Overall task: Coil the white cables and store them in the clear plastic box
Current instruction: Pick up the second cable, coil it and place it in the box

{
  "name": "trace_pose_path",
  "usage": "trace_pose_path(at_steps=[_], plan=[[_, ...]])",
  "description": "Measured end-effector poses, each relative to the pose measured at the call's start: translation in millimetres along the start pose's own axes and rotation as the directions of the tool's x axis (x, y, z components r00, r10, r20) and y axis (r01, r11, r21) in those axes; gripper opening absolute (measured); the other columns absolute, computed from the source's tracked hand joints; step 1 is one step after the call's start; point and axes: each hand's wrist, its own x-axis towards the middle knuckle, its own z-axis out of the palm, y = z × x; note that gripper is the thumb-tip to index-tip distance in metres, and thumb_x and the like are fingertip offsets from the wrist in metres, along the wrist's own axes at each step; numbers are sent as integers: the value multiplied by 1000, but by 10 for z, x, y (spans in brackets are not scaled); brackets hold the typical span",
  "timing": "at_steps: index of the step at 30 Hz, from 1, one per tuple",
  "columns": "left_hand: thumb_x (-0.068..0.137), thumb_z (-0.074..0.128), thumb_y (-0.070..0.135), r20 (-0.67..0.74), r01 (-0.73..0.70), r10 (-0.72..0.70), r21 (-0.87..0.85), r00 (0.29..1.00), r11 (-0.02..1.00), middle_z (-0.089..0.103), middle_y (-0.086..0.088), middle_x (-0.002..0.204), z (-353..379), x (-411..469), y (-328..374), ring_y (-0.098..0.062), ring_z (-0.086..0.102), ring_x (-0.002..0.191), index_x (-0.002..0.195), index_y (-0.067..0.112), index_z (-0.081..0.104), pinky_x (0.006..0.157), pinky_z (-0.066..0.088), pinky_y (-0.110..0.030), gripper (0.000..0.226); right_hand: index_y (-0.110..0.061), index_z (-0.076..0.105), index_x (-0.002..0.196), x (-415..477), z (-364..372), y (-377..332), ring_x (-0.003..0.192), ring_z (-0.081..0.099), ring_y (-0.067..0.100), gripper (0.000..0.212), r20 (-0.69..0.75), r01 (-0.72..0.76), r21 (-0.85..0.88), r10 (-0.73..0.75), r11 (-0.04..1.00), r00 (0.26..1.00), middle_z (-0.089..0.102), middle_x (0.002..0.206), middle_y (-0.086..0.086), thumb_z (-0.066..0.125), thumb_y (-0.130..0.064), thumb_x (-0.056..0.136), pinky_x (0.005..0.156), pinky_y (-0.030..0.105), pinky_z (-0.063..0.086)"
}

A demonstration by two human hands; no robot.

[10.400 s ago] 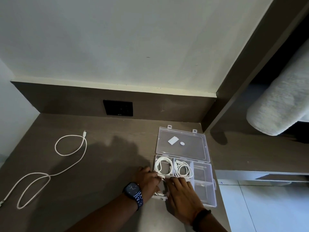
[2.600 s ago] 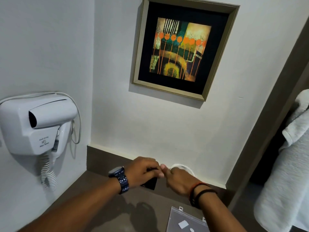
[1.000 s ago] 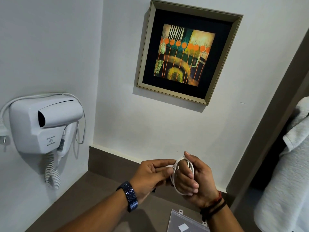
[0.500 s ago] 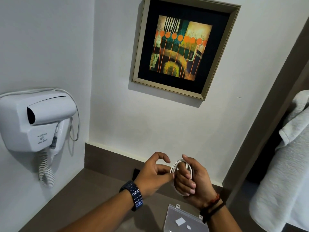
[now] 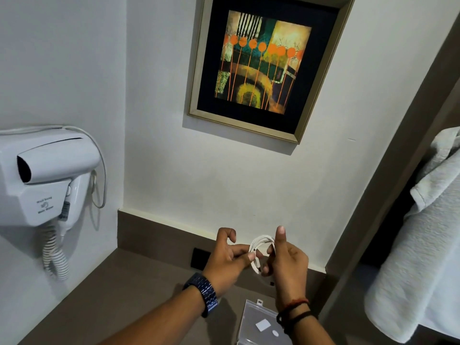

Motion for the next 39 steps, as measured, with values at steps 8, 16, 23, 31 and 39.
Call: trace_pose_path(at_steps=[8,16,23,31,39], plan=[[85,52,-10,-13,121,-134,-348,991,930,75,-10,77,-95,42,-226,-20,66,71,86,18,33,68,53,-31,34,-15,65,77,-41,-55,272,49,52,-3,31,155,157,-150,-134,976,979,63,53,-16,43,-21,98,47,9,40],[65,76,15,43,265,-267,-346,963,900,68,-3,68,-88,50,-392,-16,60,62,85,18,39,61,48,-32,43,-21,67,83,19,-152,507,58,52,0,27,229,160,-361,-78,919,970,65,61,-15,45,-20,98,61,26,45],[63,79,-3,-160,318,-331,-102,930,943,69,-14,78,-27,88,-573,-23,63,65,84,14,45,61,53,-31,44,-21,48,96,-14,-221,701,74,60,-4,5,226,116,-448,-13,886,974,65,86,-8,43,-21,98,59,7,46],[69,68,-13,-121,345,-347,-42,930,938,73,-23,90,36,107,-658,-32,71,82,92,6,56,61,57,-33,33,-19,48,84,35,-361,772,65,57,-2,13,177,165,-558,-78,813,981,62,73,-9,46,-21,97,55,12,42],[75,71,-2,50,271,-282,158,958,949,76,-16,83,-39,91,-903,-17,70,70,93,20,67,64,56,-26,29,-15,67,87,98,-636,854,47,49,0,32,225,-125,-397,229,909,947,59,61,-5,40,-1,96,46,14,40]])
